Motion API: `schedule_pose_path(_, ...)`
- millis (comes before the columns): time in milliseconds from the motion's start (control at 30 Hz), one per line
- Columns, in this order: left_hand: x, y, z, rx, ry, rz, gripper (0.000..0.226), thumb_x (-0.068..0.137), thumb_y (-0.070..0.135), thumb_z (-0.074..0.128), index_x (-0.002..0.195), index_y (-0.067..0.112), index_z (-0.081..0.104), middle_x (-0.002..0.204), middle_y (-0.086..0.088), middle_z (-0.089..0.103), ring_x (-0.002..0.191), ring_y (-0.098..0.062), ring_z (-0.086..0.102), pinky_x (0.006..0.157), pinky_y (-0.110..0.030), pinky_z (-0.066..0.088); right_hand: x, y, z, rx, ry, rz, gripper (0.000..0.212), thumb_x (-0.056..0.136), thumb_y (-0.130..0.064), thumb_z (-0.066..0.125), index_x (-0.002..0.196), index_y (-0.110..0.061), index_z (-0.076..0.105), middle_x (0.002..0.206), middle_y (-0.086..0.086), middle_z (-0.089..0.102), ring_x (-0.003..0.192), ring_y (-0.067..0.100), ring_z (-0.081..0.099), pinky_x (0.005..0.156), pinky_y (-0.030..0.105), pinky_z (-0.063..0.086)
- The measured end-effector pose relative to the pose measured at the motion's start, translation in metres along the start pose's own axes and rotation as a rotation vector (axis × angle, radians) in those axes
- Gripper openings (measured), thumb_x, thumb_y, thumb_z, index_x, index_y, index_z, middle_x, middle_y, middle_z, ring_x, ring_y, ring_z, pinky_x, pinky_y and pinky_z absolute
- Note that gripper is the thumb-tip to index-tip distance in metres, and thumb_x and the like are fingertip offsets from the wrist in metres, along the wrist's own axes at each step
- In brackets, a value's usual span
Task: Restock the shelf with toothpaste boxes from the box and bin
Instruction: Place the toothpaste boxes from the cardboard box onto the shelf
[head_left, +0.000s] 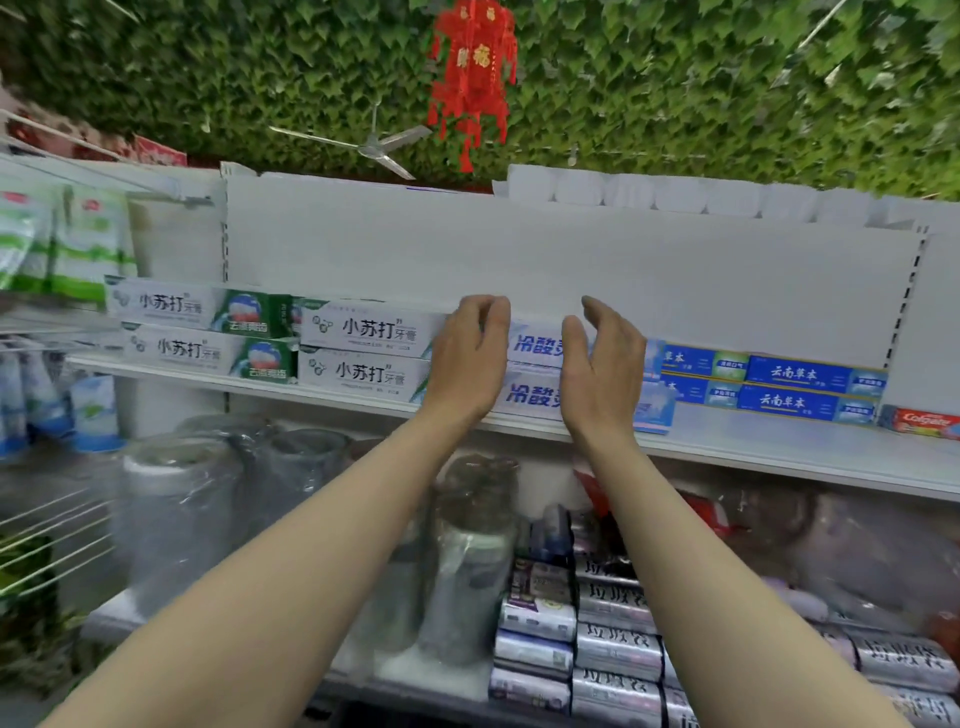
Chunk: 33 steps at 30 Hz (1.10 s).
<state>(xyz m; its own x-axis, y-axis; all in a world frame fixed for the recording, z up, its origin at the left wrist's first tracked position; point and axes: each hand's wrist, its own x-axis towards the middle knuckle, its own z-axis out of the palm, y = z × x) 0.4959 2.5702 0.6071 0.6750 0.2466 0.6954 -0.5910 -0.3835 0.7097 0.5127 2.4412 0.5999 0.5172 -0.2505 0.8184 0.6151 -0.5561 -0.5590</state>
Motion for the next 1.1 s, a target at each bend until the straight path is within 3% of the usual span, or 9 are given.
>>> schedule_pose_path(67,-0.002,-0.004,-0.032,-0.139,0.026,-0.081,0.033,0.094,0.057,0.04,0.1,0.032,0.06,0.097,0.006,0.069,0.098,-0.02,0.067,0.088,-0.052,0.056,-0.012,-0.024,0.019,0.064,-0.007,0.004,0.049,0.098,-0.044,0.04,0.137,-0.018,0.055,0.14,0.0,0.056,0.135,0.017,0.038,0.112,0.033,0.03)
schedule_pose_path(167,-0.002,-0.023,-0.085,-0.226,0.081,-0.152,0.032,0.099,0.053,0.04,0.101,0.028,0.06,0.096,0.006,0.067,0.096,-0.019,0.067,0.088,-0.048,0.057,-0.038,-0.061,0.056,0.164,-0.085,0.056,0.038,0.103,-0.036,0.044,0.135,-0.021,0.056,0.136,-0.002,0.057,0.132,0.015,0.04,0.106,0.033,0.033)
schedule_pose_path(367,-0.006,-0.088,-0.198,-0.26,0.12,-0.33,0.034,0.089,0.058,0.045,0.094,0.028,0.059,0.094,0.006,0.064,0.099,-0.023,0.067,0.093,-0.051,0.055,-0.102,-0.128,0.148,0.292,-0.236,0.185,0.029,0.103,-0.033,0.048,0.124,-0.018,0.063,0.116,-0.007,0.064,0.103,0.007,0.054,0.086,0.022,0.037)
schedule_pose_path(533,-0.018,-0.152,-0.269,-0.328,0.126,-0.461,0.02,0.098,0.047,0.051,0.092,0.028,0.054,0.098,0.004,0.059,0.103,-0.021,0.062,0.091,-0.044,0.056,-0.159,-0.158,0.223,0.332,-0.367,0.36,0.021,0.102,-0.037,0.048,0.086,-0.029,0.059,0.089,-0.011,0.061,0.091,0.014,0.056,0.083,0.034,0.041)
schedule_pose_path(667,-0.037,-0.2,-0.313,-0.313,0.156,-0.577,0.017,0.1,0.041,0.052,0.093,0.027,0.055,0.096,0.003,0.062,0.101,-0.021,0.063,0.089,-0.04,0.055,-0.205,-0.168,0.266,0.312,-0.442,0.451,0.029,0.098,-0.042,0.048,0.107,-0.022,0.067,0.104,-0.004,0.065,0.106,0.02,0.059,0.098,0.04,0.047)
schedule_pose_path(800,-0.062,-0.233,-0.346,-0.288,0.184,-0.669,0.016,0.1,0.042,0.052,0.09,0.029,0.053,0.094,0.005,0.059,0.093,-0.018,0.061,0.095,-0.045,0.055,-0.244,-0.177,0.296,0.29,-0.542,0.529,0.049,0.083,-0.056,0.044,0.113,-0.024,0.067,0.116,-0.003,0.067,0.112,0.019,0.06,0.102,0.048,0.048)
schedule_pose_path(933,-0.083,-0.266,-0.371,-0.254,0.223,-0.763,0.02,0.099,0.047,0.052,0.088,0.029,0.05,0.098,0.003,0.059,0.099,-0.021,0.061,0.093,-0.043,0.054,-0.278,-0.175,0.323,0.316,-0.622,0.586,0.027,0.1,-0.044,0.047,0.114,-0.026,0.062,0.111,-0.009,0.063,0.108,0.014,0.058,0.098,0.038,0.048)
schedule_pose_path(1033,-0.102,-0.291,-0.385,-0.235,0.24,-0.812,0.026,0.096,0.048,0.054,0.089,0.023,0.052,0.088,0.002,0.057,0.083,-0.02,0.057,0.073,-0.035,0.052,-0.303,-0.168,0.342,0.315,-0.698,0.62,0.02,0.102,-0.04,0.047,0.11,-0.027,0.06,0.103,-0.017,0.058,0.101,0.005,0.056,0.098,0.036,0.047)
schedule_pose_path(1100,-0.119,-0.308,-0.392,-0.181,0.256,-0.853,0.023,0.096,0.047,0.053,0.092,0.024,0.054,0.092,0.001,0.06,0.09,-0.023,0.061,0.079,-0.038,0.055,-0.323,-0.162,0.356,0.315,-0.755,0.638,0.018,0.101,-0.039,0.047,0.11,-0.028,0.059,0.103,-0.021,0.056,0.105,0.008,0.056,0.102,0.038,0.047)
